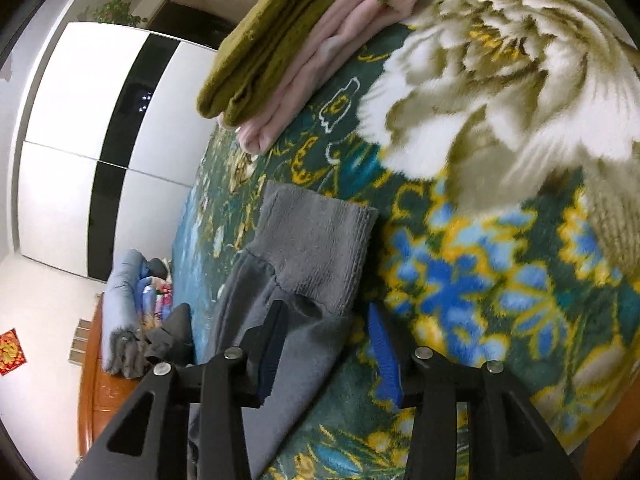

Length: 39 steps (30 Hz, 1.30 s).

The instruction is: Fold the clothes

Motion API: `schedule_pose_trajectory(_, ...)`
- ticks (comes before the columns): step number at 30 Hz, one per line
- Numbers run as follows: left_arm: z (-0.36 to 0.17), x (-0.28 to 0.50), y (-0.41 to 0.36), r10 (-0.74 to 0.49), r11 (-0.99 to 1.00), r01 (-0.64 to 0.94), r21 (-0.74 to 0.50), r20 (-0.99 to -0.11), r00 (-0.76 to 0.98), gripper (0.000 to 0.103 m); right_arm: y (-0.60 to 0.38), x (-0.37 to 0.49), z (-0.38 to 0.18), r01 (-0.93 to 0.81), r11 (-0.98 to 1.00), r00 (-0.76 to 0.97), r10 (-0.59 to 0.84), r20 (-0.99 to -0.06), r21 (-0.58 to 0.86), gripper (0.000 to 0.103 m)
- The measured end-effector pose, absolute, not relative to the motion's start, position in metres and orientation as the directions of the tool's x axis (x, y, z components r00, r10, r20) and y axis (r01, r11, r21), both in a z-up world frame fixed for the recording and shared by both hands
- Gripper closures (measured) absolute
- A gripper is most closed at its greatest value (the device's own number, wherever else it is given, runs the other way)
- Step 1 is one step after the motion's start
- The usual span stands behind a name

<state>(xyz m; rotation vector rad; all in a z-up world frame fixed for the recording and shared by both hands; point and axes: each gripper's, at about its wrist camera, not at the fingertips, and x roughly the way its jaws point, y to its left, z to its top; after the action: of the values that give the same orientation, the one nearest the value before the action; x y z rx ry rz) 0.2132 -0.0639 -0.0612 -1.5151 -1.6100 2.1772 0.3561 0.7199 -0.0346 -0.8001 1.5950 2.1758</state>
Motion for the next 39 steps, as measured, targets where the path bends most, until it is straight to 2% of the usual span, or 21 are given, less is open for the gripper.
schedule_pose_trajectory(3, -0.06, 0.211, -0.07, 0.521, -0.477, 0.464, -0.746, -0.666, -0.534, 0.051, 0.717, 0.356, -0.036, -0.556, -0.297, -0.8, -0.061, -0.597, 0.776, 0.057)
schedule_pose_trajectory(4, -0.058, 0.212, -0.074, 0.519, -0.476, 0.463, -0.748, -0.664, -0.538, 0.058, 0.716, 0.356, -0.037, -0.555, -0.298, -0.802, -0.058, -0.595, 0.777, 0.057)
schedule_pose_trajectory(8, -0.06, 0.214, -0.077, 0.513, -0.465, 0.475, -0.747, -0.665, -0.543, 0.068, 0.709, 0.355, -0.038, -0.531, -0.284, -0.82, -0.067, -0.569, 0.798, 0.057)
schedule_pose_trajectory(12, -0.064, 0.217, -0.08, 0.528, -0.427, 0.483, -0.765, -0.644, -0.553, 0.07, 0.688, 0.345, -0.038, -0.484, -0.32, -0.83, -0.128, -0.543, 0.815, 0.057)
schedule_pose_trajectory(16, -0.065, 0.218, -0.079, 0.536, -0.412, 0.484, -0.772, -0.635, -0.556, 0.071, 0.673, 0.332, -0.034, -0.524, -0.378, -0.793, -0.112, -0.599, 0.764, 0.061)
schedule_pose_trajectory(17, -0.064, 0.217, -0.078, 0.532, -0.42, 0.483, -0.769, -0.639, -0.556, 0.073, 0.674, 0.331, -0.033, -0.532, -0.363, -0.792, -0.107, -0.601, 0.765, 0.066)
schedule_pose_trajectory(18, -0.062, 0.217, -0.077, 0.526, -0.429, 0.481, -0.765, -0.644, -0.555, 0.074, 0.677, 0.331, -0.033, -0.538, -0.342, -0.793, -0.103, -0.6, 0.77, 0.077)
schedule_pose_trajectory(20, -0.059, 0.218, -0.077, 0.512, -0.437, 0.488, -0.755, -0.655, -0.555, 0.083, 0.682, 0.329, -0.033, -0.56, -0.308, -0.789, -0.087, -0.609, 0.769, 0.091)
schedule_pose_trajectory(21, -0.057, 0.218, -0.077, 0.504, -0.441, 0.493, -0.75, -0.661, -0.555, 0.084, 0.684, 0.328, -0.032, -0.573, -0.295, -0.783, -0.081, -0.617, 0.765, 0.095)
schedule_pose_trajectory(23, -0.051, 0.219, -0.077, 0.487, -0.442, 0.5, -0.744, -0.668, -0.563, 0.09, 0.684, 0.325, -0.026, -0.566, -0.292, -0.79, -0.076, -0.609, 0.771, 0.097)
schedule_pose_trajectory(26, -0.027, 0.222, -0.074, 0.475, -0.464, 0.467, -0.753, -0.657, -0.586, 0.093, 0.677, 0.324, 0.004, -0.521, -0.362, -0.819, -0.043, -0.572, 0.773, 0.098)
schedule_pose_trajectory(31, 0.023, 0.246, -0.091, 0.427, -0.539, 0.362, -0.761, -0.617, -0.661, 0.093, 0.649, 0.335, 0.058, -0.408, -0.504, -0.872, -0.034, -0.489, 0.761, 0.098)
schedule_pose_trajectory(34, 0.007, 0.261, -0.11, 0.366, -0.577, 0.431, -0.694, -0.691, -0.624, 0.093, 0.641, 0.351, 0.036, -0.446, -0.504, -0.834, -0.067, -0.548, 0.74, 0.098)
schedule_pose_trajectory(36, -0.02, 0.268, -0.118, 0.402, -0.502, 0.495, -0.709, -0.698, -0.592, 0.093, 0.642, 0.358, 0.005, -0.494, -0.449, -0.795, -0.114, -0.596, 0.745, 0.098)
schedule_pose_trajectory(39, -0.046, 0.274, -0.123, 0.43, -0.438, 0.559, -0.705, -0.71, -0.558, 0.093, 0.646, 0.366, -0.016, -0.518, -0.395, -0.786, -0.131, -0.605, 0.759, 0.094)
